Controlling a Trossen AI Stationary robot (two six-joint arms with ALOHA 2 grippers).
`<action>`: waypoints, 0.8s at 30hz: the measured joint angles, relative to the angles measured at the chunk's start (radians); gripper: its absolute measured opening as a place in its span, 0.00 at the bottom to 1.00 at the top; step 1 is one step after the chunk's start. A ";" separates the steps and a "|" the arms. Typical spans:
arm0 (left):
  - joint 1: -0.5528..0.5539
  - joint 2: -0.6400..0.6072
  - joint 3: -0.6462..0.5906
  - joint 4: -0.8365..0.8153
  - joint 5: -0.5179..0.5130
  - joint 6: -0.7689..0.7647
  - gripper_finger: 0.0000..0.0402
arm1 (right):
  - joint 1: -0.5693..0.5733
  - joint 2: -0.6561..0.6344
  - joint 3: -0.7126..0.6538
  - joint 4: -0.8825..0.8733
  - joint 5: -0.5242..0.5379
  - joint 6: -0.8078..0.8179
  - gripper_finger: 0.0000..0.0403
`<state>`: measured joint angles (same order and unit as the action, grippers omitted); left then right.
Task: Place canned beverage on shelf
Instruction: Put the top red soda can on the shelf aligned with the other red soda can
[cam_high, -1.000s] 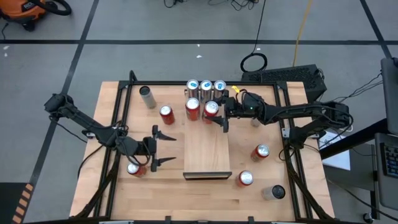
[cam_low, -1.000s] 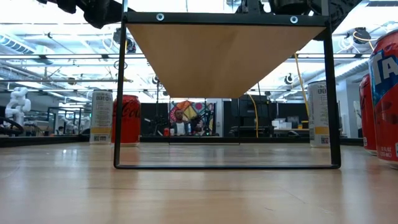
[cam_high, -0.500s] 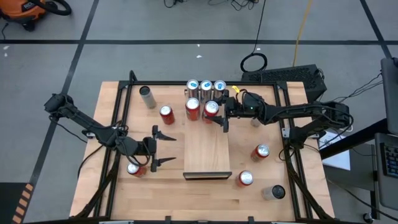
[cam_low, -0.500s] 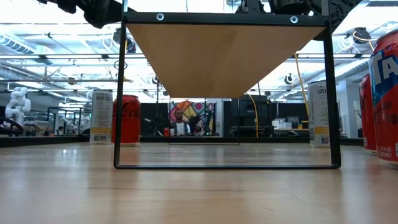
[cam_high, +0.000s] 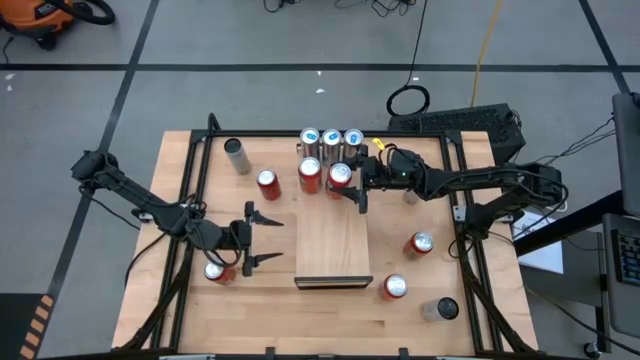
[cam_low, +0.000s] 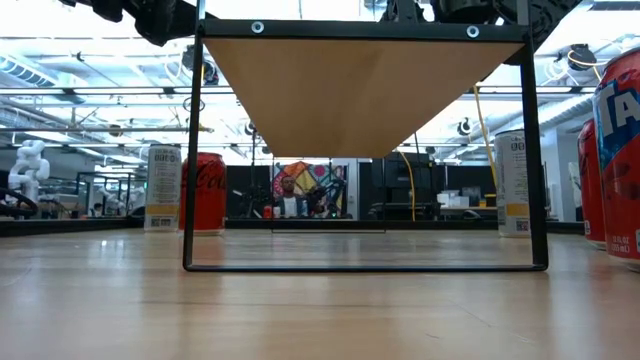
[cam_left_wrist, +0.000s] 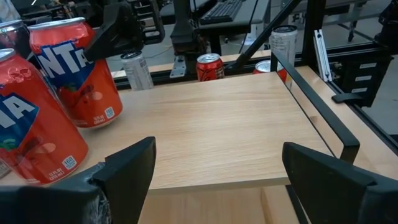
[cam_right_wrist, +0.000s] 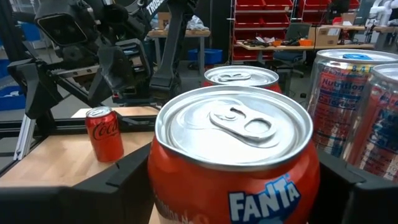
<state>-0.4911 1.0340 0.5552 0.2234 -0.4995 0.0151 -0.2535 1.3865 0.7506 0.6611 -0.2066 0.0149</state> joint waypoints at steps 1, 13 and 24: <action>0.000 0.000 0.000 0.000 0.000 0.000 0.86 | 0.000 0.000 0.000 -0.001 0.000 0.000 0.71; 0.000 0.000 0.000 0.000 0.000 0.000 0.86 | 0.000 -0.002 0.002 0.005 0.001 0.000 0.82; 0.000 0.000 0.000 -0.003 0.000 -0.005 0.86 | 0.032 -0.029 0.002 0.006 0.051 0.000 0.83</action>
<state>-0.4911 1.0340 0.5552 0.2205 -0.4999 0.0097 -0.2211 1.3575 0.7521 0.6670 -0.1557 0.0144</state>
